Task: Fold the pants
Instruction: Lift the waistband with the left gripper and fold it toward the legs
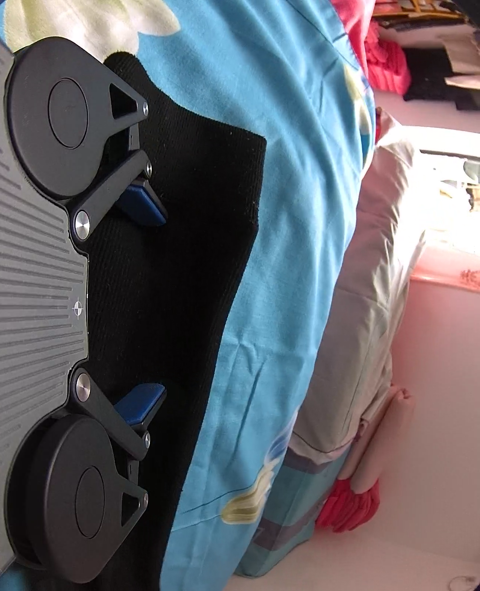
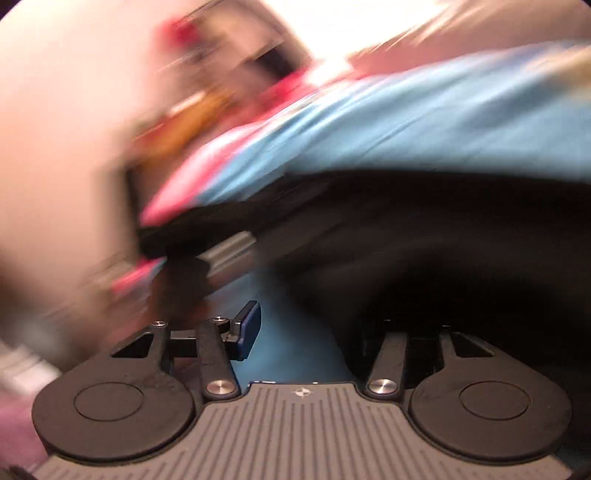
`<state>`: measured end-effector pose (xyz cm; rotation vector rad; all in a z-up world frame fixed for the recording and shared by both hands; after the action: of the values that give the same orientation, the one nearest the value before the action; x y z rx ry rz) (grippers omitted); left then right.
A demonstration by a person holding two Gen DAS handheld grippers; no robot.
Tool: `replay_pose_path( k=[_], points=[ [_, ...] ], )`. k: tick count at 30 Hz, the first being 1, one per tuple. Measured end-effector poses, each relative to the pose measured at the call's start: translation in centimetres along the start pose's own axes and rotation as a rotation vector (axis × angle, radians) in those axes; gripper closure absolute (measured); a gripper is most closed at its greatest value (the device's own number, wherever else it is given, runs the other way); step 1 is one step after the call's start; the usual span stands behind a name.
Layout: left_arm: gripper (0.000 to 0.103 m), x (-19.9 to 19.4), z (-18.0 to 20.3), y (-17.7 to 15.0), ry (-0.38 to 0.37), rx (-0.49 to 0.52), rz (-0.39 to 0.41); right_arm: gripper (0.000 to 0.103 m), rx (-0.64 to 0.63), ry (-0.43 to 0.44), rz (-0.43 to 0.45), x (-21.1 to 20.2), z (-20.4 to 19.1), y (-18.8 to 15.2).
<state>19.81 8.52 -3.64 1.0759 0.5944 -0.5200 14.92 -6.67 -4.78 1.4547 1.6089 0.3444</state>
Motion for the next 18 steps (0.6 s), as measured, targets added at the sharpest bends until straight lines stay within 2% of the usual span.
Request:
replay_pose_path(
  k=[1,2,3,4,5,6,8,10,11,12,13,14,16,17,18],
  points=[
    [0.000,0.1,0.1,-0.1,0.003,0.009,0.001,0.037,-0.087,-0.003,0.014,-0.5,-1.3,-0.1],
    [0.000,0.1,0.2,-0.1,0.009,0.016,0.004,0.038,-0.156,-0.040,0.043,-1.2,-1.7,0.1],
    [0.000,0.2,0.4,-0.3,0.017,0.028,0.007,0.036,-0.148,-0.098,0.081,-1.8,-0.7,0.6],
    [0.000,0.1,0.5,-0.3,0.026,0.041,0.009,0.036,-0.076,-0.175,0.116,-2.2,1.1,0.9],
    [0.000,0.1,0.6,-0.4,0.031,0.052,0.011,0.049,0.039,-0.264,0.100,-2.0,3.2,0.6],
    [0.000,0.0,0.5,-0.4,0.032,0.057,0.012,0.050,0.051,-0.245,0.057,-1.4,3.3,-0.1],
    [0.000,0.0,0.4,-0.3,0.026,0.057,0.011,0.026,-0.133,-0.129,-0.073,0.1,-1.1,-1.8],
    [0.000,-0.1,0.3,-0.3,0.020,0.059,0.007,0.026,-0.381,-0.237,-0.122,0.3,-4.7,-3.4],
    [0.000,-0.2,0.3,-0.4,0.024,0.068,0.008,0.029,-0.438,-0.294,-0.147,-0.2,-5.2,-3.9],
    [0.000,-0.3,0.2,-0.5,0.031,0.078,0.011,0.031,-0.428,-0.318,-0.156,-0.9,-4.9,-3.9],
    [0.000,-0.4,0.1,-0.6,0.038,0.087,0.015,0.033,-0.390,-0.323,-0.138,-2.1,-4.2,-3.4],
    [0.000,-0.5,0.1,-0.7,0.044,0.092,0.018,0.032,-0.328,-0.316,-0.085,-4.1,-3.5,-2.7],
    [0.000,-0.5,0.0,-0.6,0.043,0.089,0.020,0.024,-0.215,-0.323,0.072,-8.2,-1.6,-1.6],
    [0.000,-0.5,0.0,-0.6,0.044,0.090,0.019,0.019,-0.148,-0.350,0.171,-10.6,-0.2,-1.3],
    [0.000,-0.5,0.1,-0.7,0.048,0.096,0.021,0.019,-0.088,-0.381,0.238,-12.7,1.0,-1.8]
  ],
)
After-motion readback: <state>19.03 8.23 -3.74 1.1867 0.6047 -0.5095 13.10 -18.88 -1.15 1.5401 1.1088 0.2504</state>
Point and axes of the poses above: each gripper's, at about its wrist camera, not at the fingertips, and x roughly the way its jaws point, z to its right, y to its top, the point moved 5 cm from there along x, roughly the way its jaws point, and after that the axes turned 14 degrees about -x, right-handed, at the moved point
